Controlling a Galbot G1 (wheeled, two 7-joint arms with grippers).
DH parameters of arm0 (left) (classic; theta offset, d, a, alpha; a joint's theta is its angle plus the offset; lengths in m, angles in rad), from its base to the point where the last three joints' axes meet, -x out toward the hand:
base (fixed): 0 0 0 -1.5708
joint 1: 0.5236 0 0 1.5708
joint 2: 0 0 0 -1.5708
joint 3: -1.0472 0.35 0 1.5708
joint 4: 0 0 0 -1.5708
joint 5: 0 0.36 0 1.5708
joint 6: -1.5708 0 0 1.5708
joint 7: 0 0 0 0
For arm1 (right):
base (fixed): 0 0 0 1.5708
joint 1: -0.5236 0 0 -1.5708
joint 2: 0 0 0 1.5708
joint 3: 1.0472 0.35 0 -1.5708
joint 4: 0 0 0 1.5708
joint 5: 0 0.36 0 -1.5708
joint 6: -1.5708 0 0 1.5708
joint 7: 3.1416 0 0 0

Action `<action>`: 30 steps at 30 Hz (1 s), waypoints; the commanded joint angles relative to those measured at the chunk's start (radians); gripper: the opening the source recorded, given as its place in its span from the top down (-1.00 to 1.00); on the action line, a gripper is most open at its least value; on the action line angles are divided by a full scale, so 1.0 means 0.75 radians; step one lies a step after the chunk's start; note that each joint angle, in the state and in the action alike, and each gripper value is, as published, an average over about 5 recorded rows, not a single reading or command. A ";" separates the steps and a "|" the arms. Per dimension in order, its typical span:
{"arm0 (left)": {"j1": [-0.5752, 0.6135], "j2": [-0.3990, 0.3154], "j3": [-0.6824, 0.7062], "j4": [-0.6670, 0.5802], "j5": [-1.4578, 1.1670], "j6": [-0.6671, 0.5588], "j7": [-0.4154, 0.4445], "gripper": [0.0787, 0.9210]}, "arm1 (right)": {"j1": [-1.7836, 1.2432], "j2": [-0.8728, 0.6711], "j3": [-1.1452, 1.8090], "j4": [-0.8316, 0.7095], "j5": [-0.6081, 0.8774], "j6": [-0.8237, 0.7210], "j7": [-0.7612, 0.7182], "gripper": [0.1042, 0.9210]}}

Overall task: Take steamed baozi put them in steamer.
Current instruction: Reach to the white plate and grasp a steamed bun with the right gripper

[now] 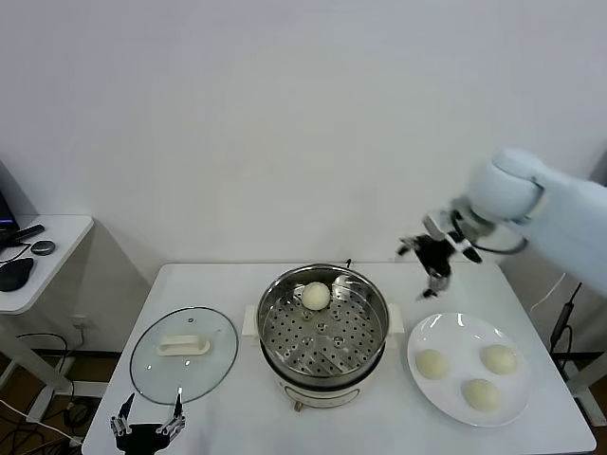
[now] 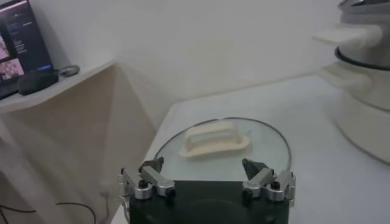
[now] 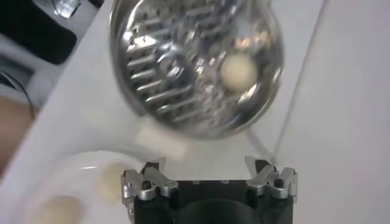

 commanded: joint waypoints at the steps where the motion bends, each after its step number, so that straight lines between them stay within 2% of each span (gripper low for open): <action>1: 0.040 0.005 -0.005 -0.008 -0.016 0.001 0.002 -0.77 | -0.576 -0.234 0.330 0.103 -0.229 -0.174 -0.010 -0.76; 9: 0.054 0.004 -0.019 -0.013 -0.068 0.013 0.015 -0.77 | -0.908 -0.157 0.543 0.015 -0.457 -0.106 0.019 -0.76; 30: 0.036 0.011 -0.028 0.033 -0.062 0.020 0.024 -0.77 | -1.019 0.068 0.590 -0.185 -0.469 -0.086 0.199 -0.76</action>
